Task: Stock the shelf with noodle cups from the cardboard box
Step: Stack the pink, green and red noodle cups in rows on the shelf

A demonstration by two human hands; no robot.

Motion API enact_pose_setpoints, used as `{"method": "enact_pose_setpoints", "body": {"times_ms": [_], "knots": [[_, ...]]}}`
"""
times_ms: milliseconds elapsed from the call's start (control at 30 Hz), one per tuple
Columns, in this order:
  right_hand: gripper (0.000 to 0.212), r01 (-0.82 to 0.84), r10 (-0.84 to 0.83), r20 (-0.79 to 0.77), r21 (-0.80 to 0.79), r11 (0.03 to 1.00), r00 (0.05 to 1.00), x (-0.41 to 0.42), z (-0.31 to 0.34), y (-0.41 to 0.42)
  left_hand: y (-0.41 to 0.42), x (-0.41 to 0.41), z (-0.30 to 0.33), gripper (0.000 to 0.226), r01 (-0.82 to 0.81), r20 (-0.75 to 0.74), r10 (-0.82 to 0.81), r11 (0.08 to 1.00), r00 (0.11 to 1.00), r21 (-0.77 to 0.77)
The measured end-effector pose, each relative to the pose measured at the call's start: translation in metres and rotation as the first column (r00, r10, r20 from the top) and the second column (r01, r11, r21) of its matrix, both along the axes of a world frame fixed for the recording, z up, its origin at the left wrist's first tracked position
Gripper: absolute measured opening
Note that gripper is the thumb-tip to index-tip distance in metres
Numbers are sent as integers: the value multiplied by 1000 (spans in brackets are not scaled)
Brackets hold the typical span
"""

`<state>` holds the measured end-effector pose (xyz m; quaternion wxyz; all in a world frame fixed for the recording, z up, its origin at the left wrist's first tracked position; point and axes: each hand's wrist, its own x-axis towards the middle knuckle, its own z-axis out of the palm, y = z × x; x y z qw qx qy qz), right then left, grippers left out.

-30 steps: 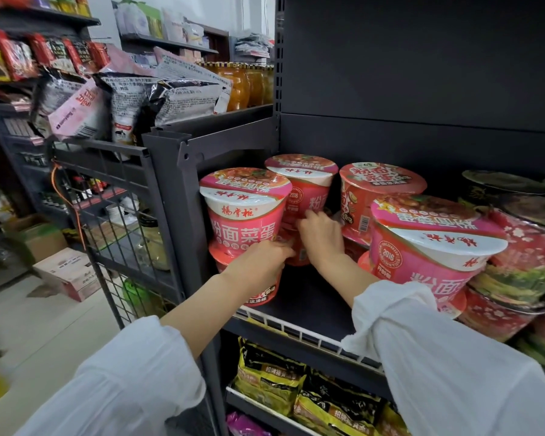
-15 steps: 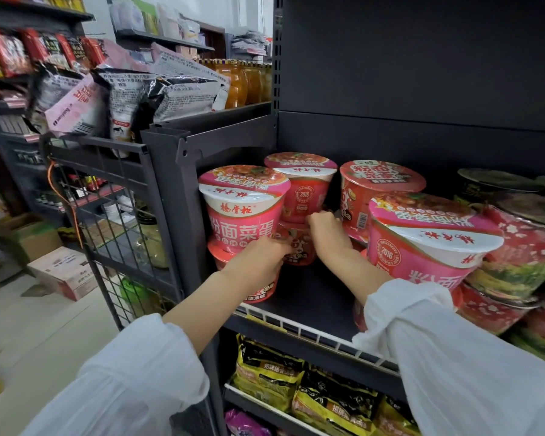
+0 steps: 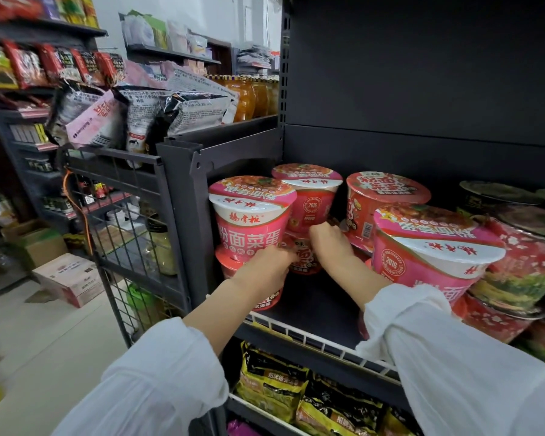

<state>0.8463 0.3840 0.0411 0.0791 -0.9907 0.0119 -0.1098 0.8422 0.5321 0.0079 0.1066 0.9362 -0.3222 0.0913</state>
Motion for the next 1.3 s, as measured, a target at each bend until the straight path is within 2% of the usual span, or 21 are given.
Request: {"method": "enact_pose_setpoints", "body": {"times_ms": [100, 167, 233, 300, 367, 400, 533, 667, 733, 833, 900, 1000, 1100, 1300], "knots": [[30, 14, -11, -31, 82, 997, 999, -2, 4, -1, -1, -2, 3, 42, 3, -2, -3, 1000, 1000, 1], [26, 26, -28, 32, 84, 996, 999, -5, 3, 0, -1, -3, 4, 42, 0, -3, 0, 1000, 1000, -8], [23, 12, -41, 196, 147, 989, 980, -8, 9, 5, -1, -3, 5, 40, 0, -6, -1, 1000, 1000, -23], [26, -32, -31, 393, 153, 988, 919, -10, 23, 14, 1, -5, 6, 39, 10, -12, -11, 999, 1000, -41], [32, -53, 8, 540, 69, 996, 842, -6, 45, 21, 1, -7, 10, 37, 17, -16, -18, 999, 1000, -47], [35, -47, 38, 557, 2, 999, 830, -1, 54, 22, 0, -8, 13, 35, 15, -14, -16, 999, 1000, -50], [36, -36, 114, 333, -232, 972, 936, 22, 74, 21, -4, -8, 21, 30, -10, -19, 9, 998, 1000, -68], [32, -13, 74, 201, -292, 956, 977, 21, 88, 17, -7, -7, 26, 33, -34, -41, 31, 997, 999, -67], [33, -3, 38, 144, -237, 972, 989, 21, 96, 10, -8, -7, 26, 33, -38, -56, 34, 997, 998, -65], [23, 24, -18, 59, -107, 994, 998, 29, 101, -5, -7, -6, 25, 35, -44, -75, 38, 996, 996, -76], [20, 23, -22, 17, -84, 996, 1000, 31, 102, -9, -7, -6, 25, 36, -49, -68, 44, 996, 997, -75], [42, -25, 22, -34, -78, 997, 999, 33, 100, -1, -7, -7, 25, 35, -49, -62, 44, 995, 997, -85], [32, 16, -17, -16, -94, 995, 1000, 37, 95, 4, -7, -8, 25, 34, -48, -57, 43, 995, 997, -84], [28, 11, -8, -36, 72, 997, 999, 32, 107, 2, -7, -8, 24, 35, -57, -60, 52, 995, 997, -79]]}}
